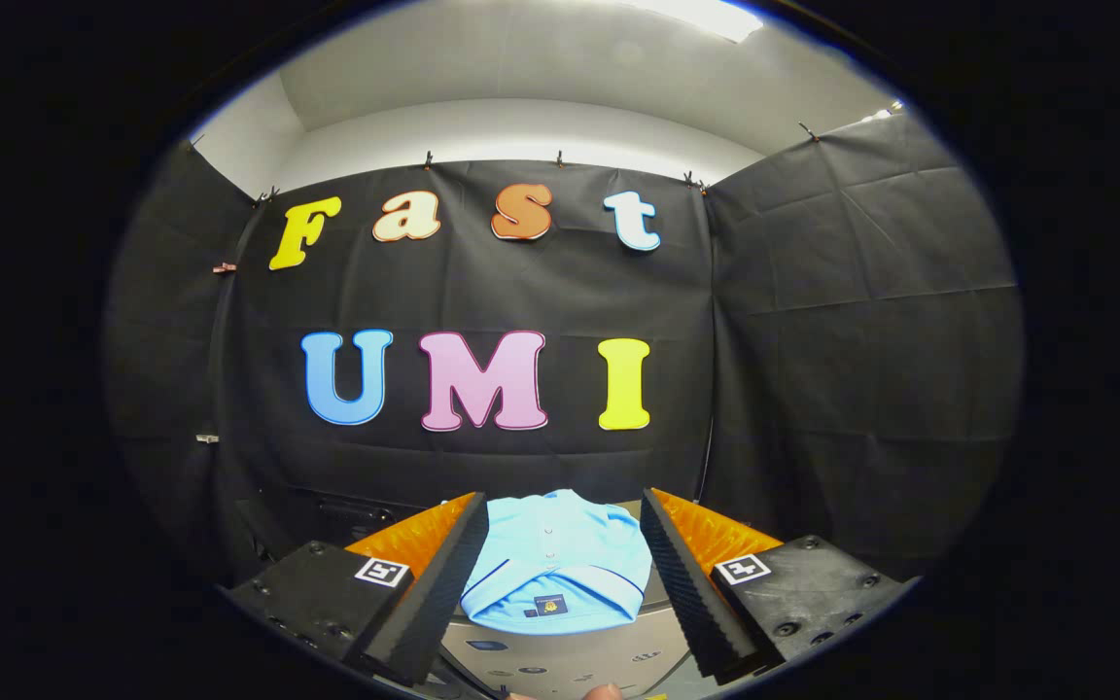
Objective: Put the clothes into the washing machine and then close the washing machine lid.
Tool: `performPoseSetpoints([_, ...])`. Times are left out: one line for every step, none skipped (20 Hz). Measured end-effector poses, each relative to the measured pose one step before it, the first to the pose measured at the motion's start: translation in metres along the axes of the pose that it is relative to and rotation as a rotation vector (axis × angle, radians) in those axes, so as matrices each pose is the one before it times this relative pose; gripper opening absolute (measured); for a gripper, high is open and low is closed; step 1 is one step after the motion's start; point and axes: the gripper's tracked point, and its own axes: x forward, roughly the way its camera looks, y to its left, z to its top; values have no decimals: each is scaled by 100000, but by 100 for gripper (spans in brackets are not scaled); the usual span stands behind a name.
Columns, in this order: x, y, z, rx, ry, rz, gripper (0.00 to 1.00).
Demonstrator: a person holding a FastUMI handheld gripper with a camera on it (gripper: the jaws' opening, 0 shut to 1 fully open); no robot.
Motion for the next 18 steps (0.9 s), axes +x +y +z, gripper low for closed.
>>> performPoseSetpoints([672,-70,-310,-552,875,191,98])
performPoseSetpoints([819,155,-363,-524,952,680,98])
performPoseSetpoints([945,125,-378,-104,1336,833,98])
performPoseSetpoints([964,224,-617,-63,2341,1574,98])
performPoseSetpoints([904,191,-401,519,1805,1871,98])
performPoseSetpoints([1157,126,-253,1033,1726,1360,99])
performPoseSetpoints([987,-62,-358,661,2149,693,98])
performPoseSetpoints([1125,-179,-696,304,2691,656,98])
performPoseSetpoints([1104,-56,-473,354,2482,623,98])
performPoseSetpoints([1064,-218,-392,503,2244,-122,98])
performPoseSetpoints([1071,-414,-238,224,2286,-836,99])
performPoseSetpoints([1185,-499,-507,-542,2562,-1310,99])
performPoseSetpoints([1338,-487,-339,-838,2148,-822,99])
performPoseSetpoints([1374,-585,-515,-1630,2915,-1927,99])
performPoseSetpoints([1363,-779,-577,-1733,2799,-2338,99])
performPoseSetpoints([1573,-513,-524,-1170,2834,-1412,98])
performPoseSetpoints([1312,-214,-686,16,3661,-27,99])
performPoseSetpoints([1169,265,-774,1816,3625,1418,99])
